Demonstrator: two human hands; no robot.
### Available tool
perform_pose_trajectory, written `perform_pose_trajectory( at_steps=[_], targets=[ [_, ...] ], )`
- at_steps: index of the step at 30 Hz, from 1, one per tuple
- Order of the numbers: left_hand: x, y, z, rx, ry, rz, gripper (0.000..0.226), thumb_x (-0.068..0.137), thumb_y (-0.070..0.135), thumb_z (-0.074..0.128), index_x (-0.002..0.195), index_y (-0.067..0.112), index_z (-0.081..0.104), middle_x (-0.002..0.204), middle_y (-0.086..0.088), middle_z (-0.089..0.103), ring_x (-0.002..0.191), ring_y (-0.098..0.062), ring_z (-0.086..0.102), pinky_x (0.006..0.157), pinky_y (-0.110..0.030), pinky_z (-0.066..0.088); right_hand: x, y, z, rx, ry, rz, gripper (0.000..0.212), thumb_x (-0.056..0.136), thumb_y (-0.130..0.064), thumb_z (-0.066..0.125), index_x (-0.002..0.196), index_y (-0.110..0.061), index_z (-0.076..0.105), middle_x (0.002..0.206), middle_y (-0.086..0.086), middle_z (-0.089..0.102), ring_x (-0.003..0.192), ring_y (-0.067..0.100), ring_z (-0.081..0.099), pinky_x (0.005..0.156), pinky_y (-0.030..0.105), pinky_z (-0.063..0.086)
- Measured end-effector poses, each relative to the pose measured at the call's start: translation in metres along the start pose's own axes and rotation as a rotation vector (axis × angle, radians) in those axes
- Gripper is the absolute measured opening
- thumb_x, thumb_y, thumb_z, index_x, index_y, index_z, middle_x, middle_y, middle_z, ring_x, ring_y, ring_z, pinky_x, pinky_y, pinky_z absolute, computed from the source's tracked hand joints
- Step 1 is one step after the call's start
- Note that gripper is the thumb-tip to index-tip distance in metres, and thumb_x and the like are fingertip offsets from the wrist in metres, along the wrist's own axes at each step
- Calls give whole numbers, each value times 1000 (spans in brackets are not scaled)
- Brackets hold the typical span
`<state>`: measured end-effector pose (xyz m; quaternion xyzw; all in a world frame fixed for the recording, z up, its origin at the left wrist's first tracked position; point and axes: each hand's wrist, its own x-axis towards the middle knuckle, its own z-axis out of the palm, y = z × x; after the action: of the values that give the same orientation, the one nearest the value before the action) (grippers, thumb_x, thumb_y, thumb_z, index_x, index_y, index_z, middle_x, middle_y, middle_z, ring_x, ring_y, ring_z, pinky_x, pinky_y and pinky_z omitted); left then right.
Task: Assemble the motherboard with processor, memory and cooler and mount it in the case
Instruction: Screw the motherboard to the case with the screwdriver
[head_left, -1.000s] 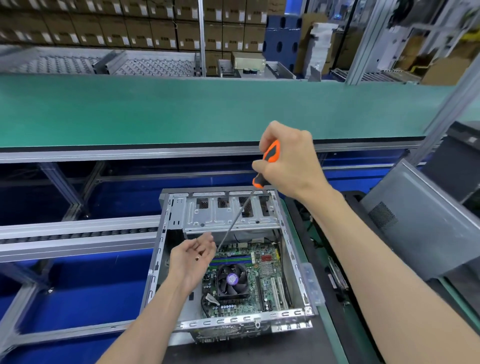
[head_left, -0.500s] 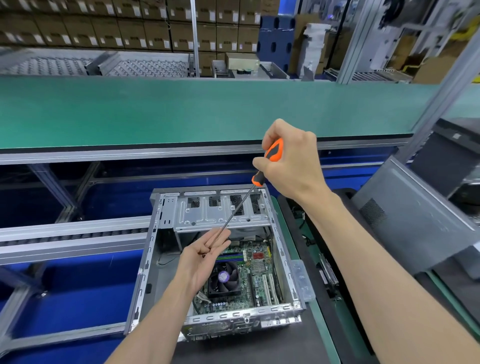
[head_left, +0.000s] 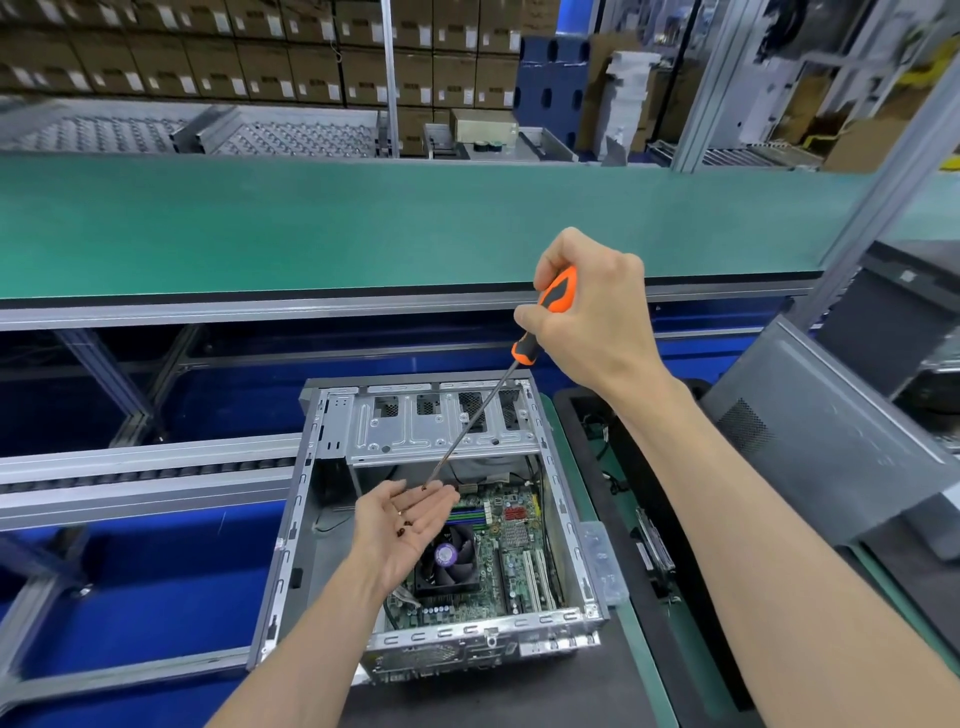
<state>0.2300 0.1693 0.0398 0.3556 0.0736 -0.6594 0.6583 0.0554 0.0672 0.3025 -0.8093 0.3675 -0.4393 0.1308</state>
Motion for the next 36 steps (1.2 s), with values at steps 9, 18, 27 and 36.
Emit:
perform_pose_trajectory(
  at_steps=[9,18,27,36],
  targets=[
    [11,-3,-5,12,109,42,13,95,-2,58,104,-9,65,84,-17,74,75,-17,74,58,-21,59,-1,4,4,-15,-18,8,26,69,-7,76,79,-15,54,60,-6,56,65,27,57,66,43,50],
    [12,-3,-5,-35,128,53,25,78,16,72,94,-2,66,71,-8,65,57,-9,62,54,-18,56,2,3,8,-8,4,-10,24,68,-8,75,79,-14,55,58,-9,53,63,26,56,64,40,49],
    [11,0,-7,-146,116,72,13,88,2,63,99,-4,67,83,-14,74,73,-16,74,57,-22,59,3,3,12,-7,8,-18,24,68,-8,75,80,-13,55,58,-11,52,60,23,55,61,34,45],
    [12,0,-4,-172,113,43,25,72,11,71,95,1,69,84,-10,73,72,-12,74,55,-22,59,4,0,11,2,20,-9,24,67,-9,76,80,-10,56,58,-10,53,61,25,56,63,40,50]
  ],
)
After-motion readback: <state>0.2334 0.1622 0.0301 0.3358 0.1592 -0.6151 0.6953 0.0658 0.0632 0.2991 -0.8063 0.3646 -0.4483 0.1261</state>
